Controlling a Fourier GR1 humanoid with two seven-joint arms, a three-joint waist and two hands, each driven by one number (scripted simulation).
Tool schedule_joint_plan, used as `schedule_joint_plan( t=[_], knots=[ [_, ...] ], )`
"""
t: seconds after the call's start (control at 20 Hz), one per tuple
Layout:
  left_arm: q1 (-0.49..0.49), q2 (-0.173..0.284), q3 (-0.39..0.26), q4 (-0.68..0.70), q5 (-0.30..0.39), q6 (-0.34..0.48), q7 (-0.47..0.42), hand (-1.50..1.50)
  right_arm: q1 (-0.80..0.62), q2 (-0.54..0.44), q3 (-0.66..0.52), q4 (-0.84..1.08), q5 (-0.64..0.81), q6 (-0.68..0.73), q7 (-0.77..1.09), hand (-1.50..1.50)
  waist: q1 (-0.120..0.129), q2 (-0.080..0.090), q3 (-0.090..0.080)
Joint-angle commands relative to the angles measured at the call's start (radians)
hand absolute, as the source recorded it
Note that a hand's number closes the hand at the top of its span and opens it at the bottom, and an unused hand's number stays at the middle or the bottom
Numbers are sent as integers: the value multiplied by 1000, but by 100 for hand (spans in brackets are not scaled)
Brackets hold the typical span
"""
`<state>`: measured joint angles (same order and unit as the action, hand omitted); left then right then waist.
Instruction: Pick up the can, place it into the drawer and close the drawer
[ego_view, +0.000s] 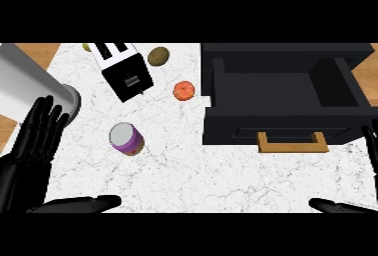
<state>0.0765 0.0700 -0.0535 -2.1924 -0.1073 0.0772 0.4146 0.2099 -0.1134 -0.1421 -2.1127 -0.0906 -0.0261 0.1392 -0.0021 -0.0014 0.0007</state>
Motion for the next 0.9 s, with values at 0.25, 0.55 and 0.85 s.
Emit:
schedule_joint_plan(
  t=[0.25, 0.55, 0.85],
  knots=[
    [71, 13, 23, -140, 51, -41, 90, -150, 172, -9, -148, -59, -155, 153, -73, -150, -2, -1, -1],
    [24, -2, 153, -110, 194, -12, 146, -150, 177, 16, -147, -26, -116, 182, -105, -150, -1, 1, -1],
    [124, -52, 166, -139, 292, -26, 125, -150, 277, 10, -244, -15, -205, 298, -188, -150, -1, -2, -1]
  ],
)
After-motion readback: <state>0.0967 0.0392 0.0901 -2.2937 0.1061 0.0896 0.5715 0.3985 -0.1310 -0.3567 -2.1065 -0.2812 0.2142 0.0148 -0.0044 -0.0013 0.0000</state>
